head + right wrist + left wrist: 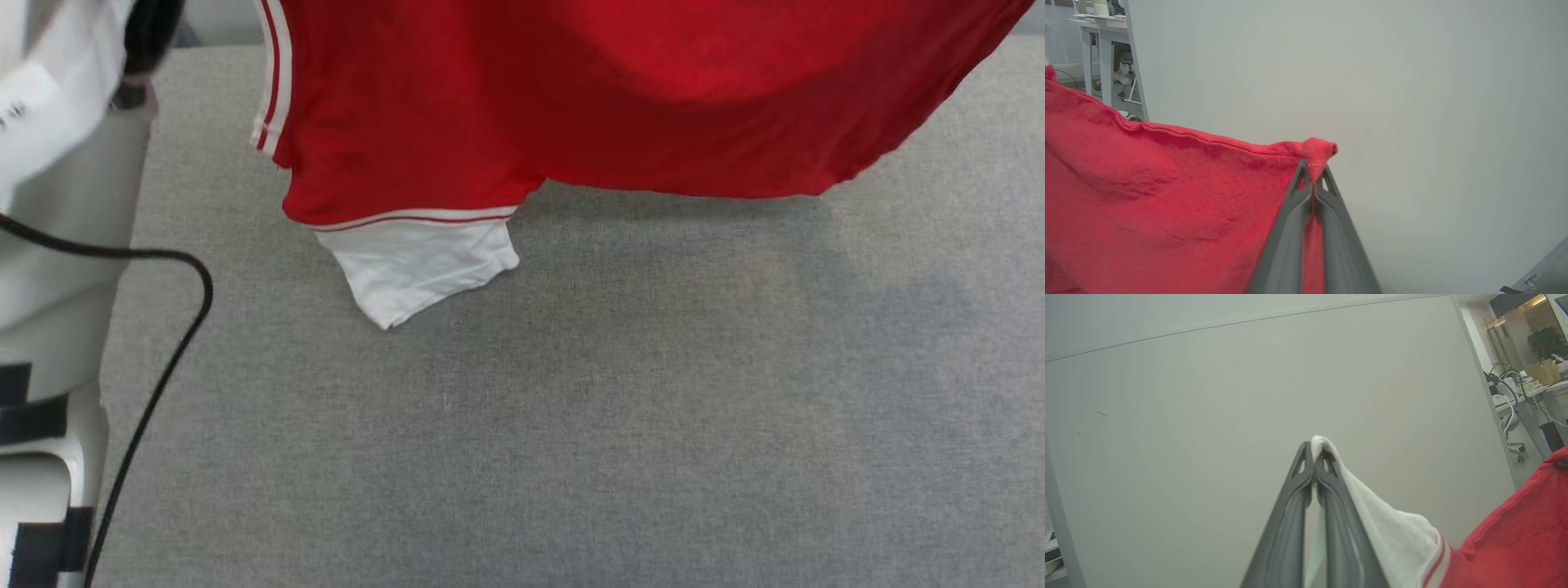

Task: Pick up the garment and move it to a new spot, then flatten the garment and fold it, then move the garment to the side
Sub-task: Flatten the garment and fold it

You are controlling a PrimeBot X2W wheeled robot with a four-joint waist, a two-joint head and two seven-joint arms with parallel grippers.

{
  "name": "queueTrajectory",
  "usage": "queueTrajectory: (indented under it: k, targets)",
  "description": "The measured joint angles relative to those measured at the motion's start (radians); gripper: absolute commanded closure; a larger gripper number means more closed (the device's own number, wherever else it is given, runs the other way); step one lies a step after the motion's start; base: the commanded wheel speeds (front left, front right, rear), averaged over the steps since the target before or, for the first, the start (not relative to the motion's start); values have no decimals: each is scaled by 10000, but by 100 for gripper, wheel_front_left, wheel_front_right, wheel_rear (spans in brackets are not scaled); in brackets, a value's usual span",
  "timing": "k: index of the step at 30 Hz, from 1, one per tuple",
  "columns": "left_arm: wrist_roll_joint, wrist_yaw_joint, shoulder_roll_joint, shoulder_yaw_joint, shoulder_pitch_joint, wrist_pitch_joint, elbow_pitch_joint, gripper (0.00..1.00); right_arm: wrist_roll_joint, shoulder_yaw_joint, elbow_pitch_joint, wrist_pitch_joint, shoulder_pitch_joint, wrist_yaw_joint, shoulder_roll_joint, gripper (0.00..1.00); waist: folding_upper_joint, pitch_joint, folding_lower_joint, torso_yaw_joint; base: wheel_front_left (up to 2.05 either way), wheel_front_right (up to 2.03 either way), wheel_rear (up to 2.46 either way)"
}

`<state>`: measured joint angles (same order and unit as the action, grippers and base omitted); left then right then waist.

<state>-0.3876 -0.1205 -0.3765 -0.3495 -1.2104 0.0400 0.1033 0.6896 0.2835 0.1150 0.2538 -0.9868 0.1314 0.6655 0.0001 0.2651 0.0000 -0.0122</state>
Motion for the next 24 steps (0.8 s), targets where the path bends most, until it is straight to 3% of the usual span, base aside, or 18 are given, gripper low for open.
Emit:
queueTrajectory:
  k: [11,17,24]
  targets:
    - [-393,-73,10,-639,-4611,132,2566,100,-1151,199,1902,44,-4141,0,-736,100,0,1841,1,-197,0,0,0]
    - [-825,-73,29,-1204,-6729,589,4153,100,-1597,525,3425,-777,-6269,0,-1336,100,0,2747,2,-356,0,0,0]
    - [-1147,-73,17,-1935,-8152,1248,5542,100,-1841,1152,5072,-1595,-7767,0,-1546,100,0,3257,1,-488,0,0,0]
